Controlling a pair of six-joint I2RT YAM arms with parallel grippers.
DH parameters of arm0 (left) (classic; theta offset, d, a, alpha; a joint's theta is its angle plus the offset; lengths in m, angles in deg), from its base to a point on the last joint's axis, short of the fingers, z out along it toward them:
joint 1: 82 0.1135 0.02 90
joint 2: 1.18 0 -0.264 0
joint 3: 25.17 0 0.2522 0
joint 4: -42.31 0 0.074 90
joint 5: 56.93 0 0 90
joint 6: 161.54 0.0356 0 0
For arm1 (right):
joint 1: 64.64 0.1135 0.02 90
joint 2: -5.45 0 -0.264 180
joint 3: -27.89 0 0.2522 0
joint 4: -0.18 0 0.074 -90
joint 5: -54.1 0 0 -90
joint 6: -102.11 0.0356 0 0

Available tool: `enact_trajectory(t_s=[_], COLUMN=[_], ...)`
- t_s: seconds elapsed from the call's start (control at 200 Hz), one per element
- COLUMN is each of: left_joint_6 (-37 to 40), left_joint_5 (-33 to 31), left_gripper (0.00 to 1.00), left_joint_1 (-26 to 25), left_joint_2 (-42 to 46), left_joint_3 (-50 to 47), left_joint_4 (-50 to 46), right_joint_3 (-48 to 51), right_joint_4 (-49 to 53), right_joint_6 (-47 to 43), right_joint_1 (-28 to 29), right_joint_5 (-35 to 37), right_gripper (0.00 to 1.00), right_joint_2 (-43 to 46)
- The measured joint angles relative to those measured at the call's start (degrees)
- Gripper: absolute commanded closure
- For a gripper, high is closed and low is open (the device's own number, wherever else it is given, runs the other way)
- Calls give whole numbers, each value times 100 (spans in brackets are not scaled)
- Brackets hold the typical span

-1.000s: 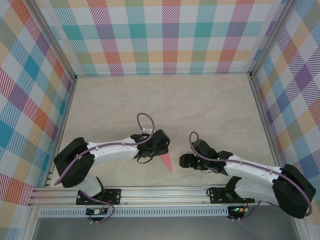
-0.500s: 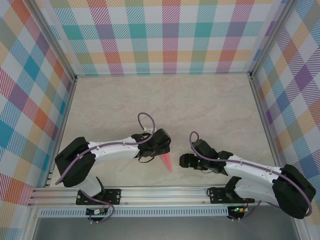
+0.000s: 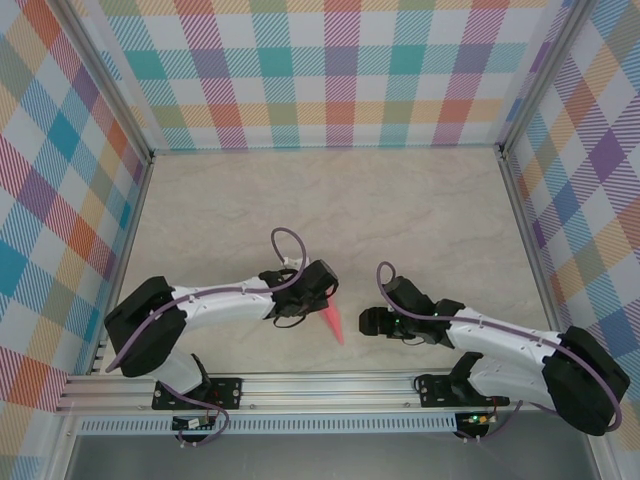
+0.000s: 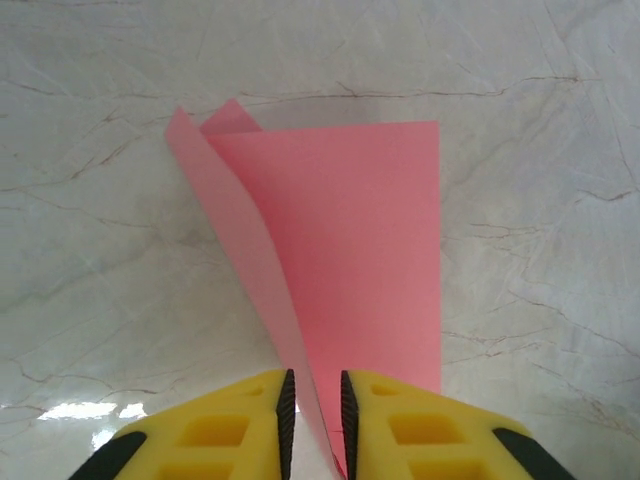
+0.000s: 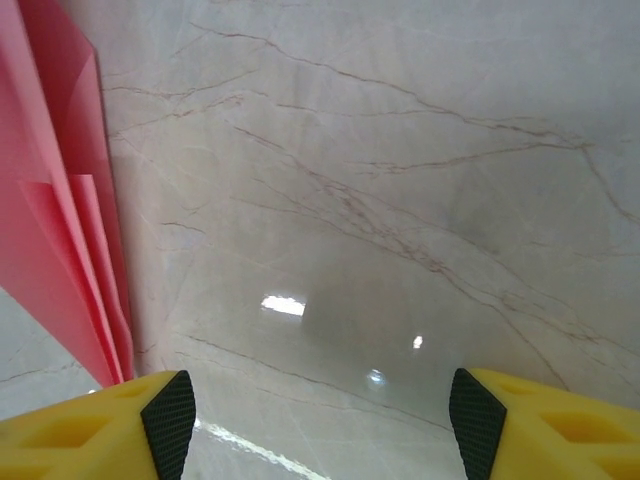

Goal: Fold a paper plane with a square sheet of paper (pick it up from the middle)
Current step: Turn over a paper plane at the center of the table.

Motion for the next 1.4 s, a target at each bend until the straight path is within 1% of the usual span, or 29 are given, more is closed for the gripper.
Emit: enact_trajectory(t_s=[0.045, 0.115, 0.26, 0.41, 0.635, 0.97, 1.16, 1.23, 1.295, 1.4], left_joint_6=[2, 2, 0, 2, 2, 4, 4, 4, 4, 4], left_joint_5=[0, -4, -37, -48, -48, -48, -48, -50, -48, -50], left_gripper=[84, 89, 94, 94, 94, 93, 93, 93, 93, 93], left_joint_1=[0, 0, 0, 0, 0, 0, 0, 0, 0, 0], left_joint_2=[66, 190, 466, 656, 695, 695, 695, 695, 695, 695], left_joint_3=[-92, -247, -511, -737, -848, -850, -850, -850, -850, -850], left_joint_4=[35, 107, 136, 280, 317, 413, 413, 413, 413, 411], right_joint_3=[-57, -151, -299, -516, -898, -1563, -1698, -1705, -1707, -1742], right_joint_4=[-26, -131, -402, -592, -892, -1189, -1207, -1209, -1207, -1178], right_joint_6=[-44, -105, -199, -262, -426, -638, -680, -688, -695, -739], right_joint_1=[0, 0, 0, 0, 0, 31, 125, 153, 170, 219], right_joint_5=[-63, -188, -424, -649, -1029, -1440, -1574, -1593, -1602, -1576], right_gripper=[31, 32, 32, 33, 34, 44, 45, 49, 50, 56], right_joint_2=[-63, -179, -455, -817, -1484, -2441, -2629, -2636, -2636, -2656])
